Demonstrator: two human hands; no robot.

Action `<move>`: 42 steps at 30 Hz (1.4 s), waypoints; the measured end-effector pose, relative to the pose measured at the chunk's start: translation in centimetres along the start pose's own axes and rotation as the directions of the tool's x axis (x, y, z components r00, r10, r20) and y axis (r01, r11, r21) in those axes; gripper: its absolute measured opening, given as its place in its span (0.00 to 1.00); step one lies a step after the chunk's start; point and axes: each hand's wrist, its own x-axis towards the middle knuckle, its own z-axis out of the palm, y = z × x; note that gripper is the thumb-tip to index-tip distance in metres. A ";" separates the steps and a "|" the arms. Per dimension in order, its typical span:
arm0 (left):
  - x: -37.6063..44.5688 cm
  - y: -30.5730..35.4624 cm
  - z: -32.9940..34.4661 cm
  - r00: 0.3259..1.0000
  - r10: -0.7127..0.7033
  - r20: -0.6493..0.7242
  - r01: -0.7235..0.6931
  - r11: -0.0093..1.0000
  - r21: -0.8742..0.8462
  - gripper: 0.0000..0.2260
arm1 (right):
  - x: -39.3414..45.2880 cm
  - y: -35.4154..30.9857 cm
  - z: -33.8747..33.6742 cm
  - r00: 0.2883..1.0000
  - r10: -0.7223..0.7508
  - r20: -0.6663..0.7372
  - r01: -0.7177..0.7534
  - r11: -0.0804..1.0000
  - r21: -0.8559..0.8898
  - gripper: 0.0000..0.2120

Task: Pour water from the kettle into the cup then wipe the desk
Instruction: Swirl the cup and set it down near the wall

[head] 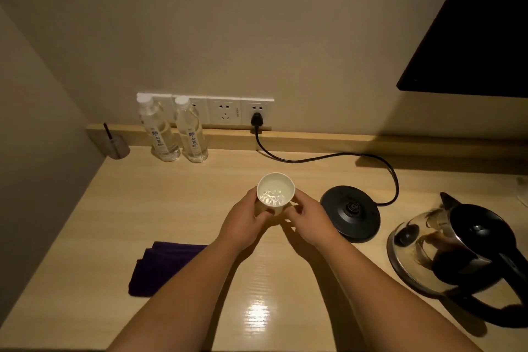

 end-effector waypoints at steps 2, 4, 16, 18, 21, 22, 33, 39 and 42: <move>2.0 -0.3 -0.4 1.000 0.022 0.004 -0.022 1.000 0.007 0.25 | 1.7 -0.3 0.1 1.000 -0.002 -0.027 0.003 1.000 0.025 0.22; 3.8 -0.5 -0.6 1.000 0.029 0.009 -0.029 0.999 0.014 0.26 | 3.2 -0.5 0.1 0.999 0.005 -0.046 -0.004 0.999 0.037 0.22; 8.1 -1.5 0.8 0.999 0.021 0.044 -0.020 1.000 -0.021 0.25 | 7.6 0.3 -0.9 0.999 0.034 -0.029 -0.033 0.999 0.009 0.23; 8.2 -1.7 0.9 0.999 0.016 0.042 -0.015 1.000 -0.014 0.25 | 7.8 0.4 -1.0 0.999 0.029 -0.022 -0.029 1.000 -0.005 0.23; 8.3 -1.7 0.9 0.999 0.009 0.048 -0.009 1.000 -0.002 0.25 | 8.1 0.5 -1.0 0.999 0.030 -0.011 -0.031 0.999 -0.033 0.25; 8.2 -1.7 0.9 0.999 0.008 0.050 -0.008 1.000 0.001 0.25 | 8.0 0.6 -0.9 0.999 0.036 -0.007 -0.036 0.998 -0.043 0.25; 4.8 -1.5 1.6 0.996 -0.083 0.019 0.074 0.951 0.301 0.28 | 3.3 1.0 -1.8 0.993 0.087 -0.076 -0.109 0.924 -0.367 0.30; -2.8 -0.3 4.5 0.991 0.014 0.132 -0.091 0.793 0.602 0.28 | -3.0 1.6 -4.3 0.998 -0.043 -0.051 0.005 0.809 -0.587 0.24; -6.2 -0.5 6.9 0.973 -0.013 0.232 -0.160 0.687 0.709 0.30 | -6.7 2.4 -5.7 0.988 -0.150 -0.046 0.085 0.754 -0.651 0.19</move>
